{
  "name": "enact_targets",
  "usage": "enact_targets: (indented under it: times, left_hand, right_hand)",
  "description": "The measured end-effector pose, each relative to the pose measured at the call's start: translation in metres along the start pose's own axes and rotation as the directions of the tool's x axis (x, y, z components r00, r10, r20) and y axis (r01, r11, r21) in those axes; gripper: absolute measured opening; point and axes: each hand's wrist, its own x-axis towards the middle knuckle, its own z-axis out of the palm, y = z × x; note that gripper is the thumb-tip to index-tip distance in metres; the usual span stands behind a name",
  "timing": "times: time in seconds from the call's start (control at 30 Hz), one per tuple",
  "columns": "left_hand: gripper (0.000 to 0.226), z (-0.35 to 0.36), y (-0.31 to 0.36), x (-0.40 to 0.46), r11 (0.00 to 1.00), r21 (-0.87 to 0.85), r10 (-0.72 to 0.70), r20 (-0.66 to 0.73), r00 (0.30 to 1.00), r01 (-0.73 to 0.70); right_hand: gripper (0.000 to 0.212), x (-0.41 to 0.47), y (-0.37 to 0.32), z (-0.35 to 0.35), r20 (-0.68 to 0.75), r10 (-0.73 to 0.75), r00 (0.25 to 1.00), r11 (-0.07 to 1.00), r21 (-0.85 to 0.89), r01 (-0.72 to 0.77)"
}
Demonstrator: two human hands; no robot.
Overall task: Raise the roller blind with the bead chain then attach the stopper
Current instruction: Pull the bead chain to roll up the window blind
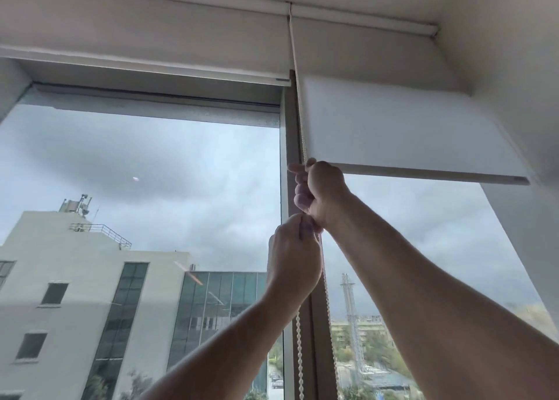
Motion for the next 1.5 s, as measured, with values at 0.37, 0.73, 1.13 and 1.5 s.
enact_targets:
  times: [0.37,0.73,1.13,1.5]
  left_hand:
    - [0.038,-0.034,0.005,0.006,0.999,-0.052,0.019,0.134,0.991,-0.012]
    - [0.049,-0.045,0.066,0.061,0.968,-0.213,-0.105,0.128,0.986,0.131]
    - [0.024,-0.019,0.056,0.042,0.945,-0.215,-0.223,0.128,0.966,0.246]
    - [0.013,-0.010,0.008,0.002,0.961,-0.145,-0.213,0.156,0.965,0.235]
  right_hand:
    - [0.039,-0.016,0.003,0.015,-0.028,-0.393,0.919,0.854,-0.382,0.354]
    - [0.053,-0.052,0.027,-0.011,0.072,-0.435,0.898,0.785,-0.459,0.417]
    - [0.053,-0.069,0.063,-0.041,0.099,-0.423,0.901,0.792,-0.442,0.420]
    - [0.055,-0.089,0.095,-0.073,0.186,-0.147,0.971,0.927,-0.316,0.201]
